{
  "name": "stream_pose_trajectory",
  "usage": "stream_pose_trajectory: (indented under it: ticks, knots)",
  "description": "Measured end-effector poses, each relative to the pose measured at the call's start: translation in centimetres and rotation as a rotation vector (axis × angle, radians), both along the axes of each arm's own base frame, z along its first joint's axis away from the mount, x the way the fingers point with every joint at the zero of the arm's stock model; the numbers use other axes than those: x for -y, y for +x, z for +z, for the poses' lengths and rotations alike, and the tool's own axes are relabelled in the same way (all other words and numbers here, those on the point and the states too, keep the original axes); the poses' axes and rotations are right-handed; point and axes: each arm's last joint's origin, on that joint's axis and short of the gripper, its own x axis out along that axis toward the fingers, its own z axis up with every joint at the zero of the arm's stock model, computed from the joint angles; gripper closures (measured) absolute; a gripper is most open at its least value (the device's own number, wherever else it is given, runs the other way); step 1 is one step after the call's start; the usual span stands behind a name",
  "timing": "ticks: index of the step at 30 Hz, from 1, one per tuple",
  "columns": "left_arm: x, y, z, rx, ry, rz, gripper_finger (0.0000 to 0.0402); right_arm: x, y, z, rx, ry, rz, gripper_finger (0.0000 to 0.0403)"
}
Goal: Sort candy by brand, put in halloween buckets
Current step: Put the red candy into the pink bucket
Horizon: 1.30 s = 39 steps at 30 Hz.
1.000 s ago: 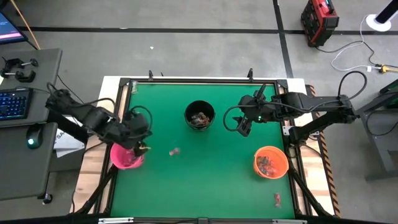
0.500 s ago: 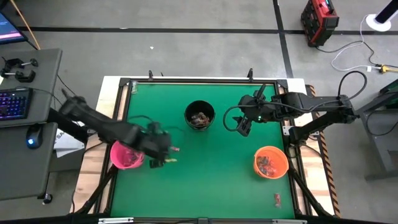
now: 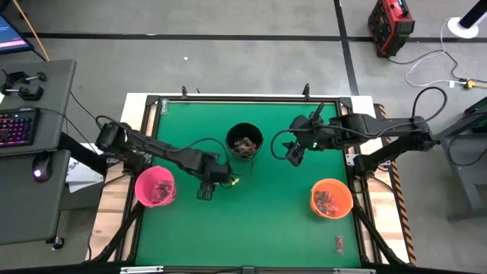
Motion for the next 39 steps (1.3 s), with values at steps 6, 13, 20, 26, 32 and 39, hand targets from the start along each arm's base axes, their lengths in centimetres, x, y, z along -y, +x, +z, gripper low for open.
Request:
stream_pose_trajectory:
  ticks: [6, 13, 20, 26, 32, 39]
  knots:
    - [-0.6, -0.1, -1.5, 0.034, -0.071, -0.026, 0.0188, -0.1, 1.0, -0.9, -0.04, -0.009, 0.006, 0.0153]
    - [-0.9, -0.6, -2.8, 0.036, -0.013, -0.016, 0.0188, -0.3, 2.3, -2.2, -0.102, -0.017, 0.008, 0.0153]
    - [-1.0, -1.7, -4.3, -0.006, -0.042, -0.023, 0.0188, -0.3, 2.7, -2.7, -0.128, -0.019, 0.01, 0.0153]
    - [-1.0, -1.7, -4.7, 0.039, -0.049, -0.033, 0.02, -0.3, 2.7, -2.7, -0.128, -0.019, 0.01, 0.0153]
    - [-1.5, -1.5, -4.7, 0.041, -0.088, 0.038, 0.0358, -0.3, 2.7, -2.7, -0.128, -0.019, 0.01, 0.0153]
    - [-2.0, -1.8, -0.9, 0.171, -0.122, 0.159, 0.0388, -0.3, 2.7, -2.7, -0.134, -0.029, 0.024, 0.0153]
